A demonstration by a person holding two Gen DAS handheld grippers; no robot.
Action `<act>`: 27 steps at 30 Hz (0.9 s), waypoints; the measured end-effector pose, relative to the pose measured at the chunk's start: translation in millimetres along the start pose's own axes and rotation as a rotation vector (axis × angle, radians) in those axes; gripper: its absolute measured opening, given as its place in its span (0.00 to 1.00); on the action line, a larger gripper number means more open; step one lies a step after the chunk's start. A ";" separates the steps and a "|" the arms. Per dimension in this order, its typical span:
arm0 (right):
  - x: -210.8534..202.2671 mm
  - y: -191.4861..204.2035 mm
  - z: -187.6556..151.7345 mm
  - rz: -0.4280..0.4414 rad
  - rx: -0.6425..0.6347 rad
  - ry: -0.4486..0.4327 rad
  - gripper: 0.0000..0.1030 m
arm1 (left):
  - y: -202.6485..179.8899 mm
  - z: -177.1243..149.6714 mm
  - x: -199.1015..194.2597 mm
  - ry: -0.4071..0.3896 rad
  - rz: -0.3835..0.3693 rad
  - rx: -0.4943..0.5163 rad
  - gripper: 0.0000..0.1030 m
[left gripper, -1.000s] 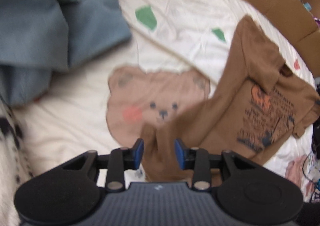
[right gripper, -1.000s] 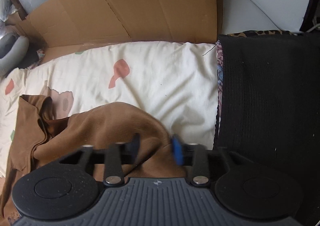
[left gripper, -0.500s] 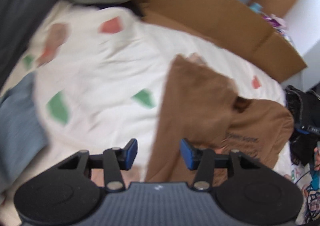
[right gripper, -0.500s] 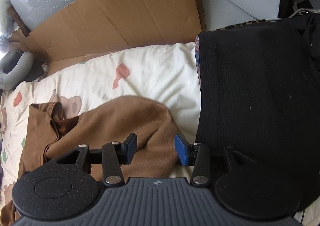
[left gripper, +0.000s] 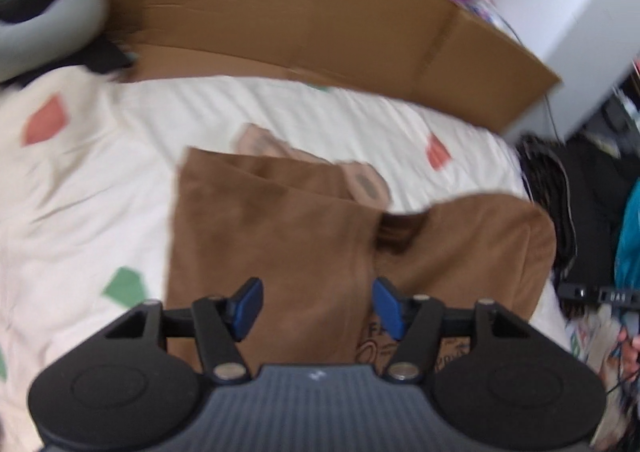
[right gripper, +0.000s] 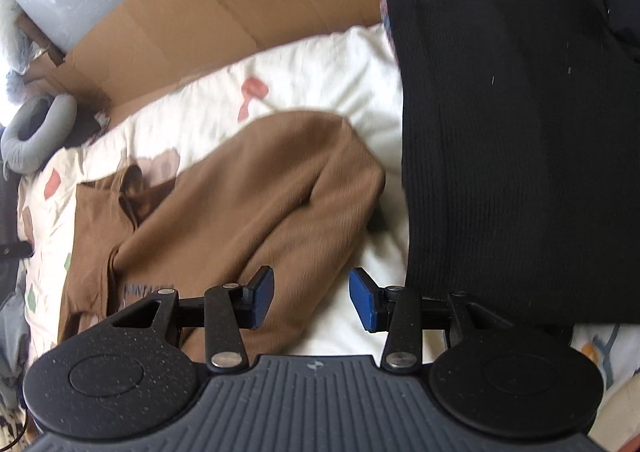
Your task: Fold clothes
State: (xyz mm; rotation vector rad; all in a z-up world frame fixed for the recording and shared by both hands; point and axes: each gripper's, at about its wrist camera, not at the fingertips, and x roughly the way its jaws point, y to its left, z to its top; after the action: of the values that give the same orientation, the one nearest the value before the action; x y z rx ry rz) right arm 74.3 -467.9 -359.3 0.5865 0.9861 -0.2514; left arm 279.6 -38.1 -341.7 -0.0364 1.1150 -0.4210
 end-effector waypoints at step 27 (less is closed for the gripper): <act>56.7 4.0 -17.3 0.057 0.076 0.075 0.13 | -20.4 -33.0 66.9 -0.057 0.073 0.066 0.13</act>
State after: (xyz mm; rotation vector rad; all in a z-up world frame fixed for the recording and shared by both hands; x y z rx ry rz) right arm 94.4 -451.4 -412.7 0.6966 1.0343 -0.2175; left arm 269.2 -74.1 -409.3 0.0503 1.0424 -0.3888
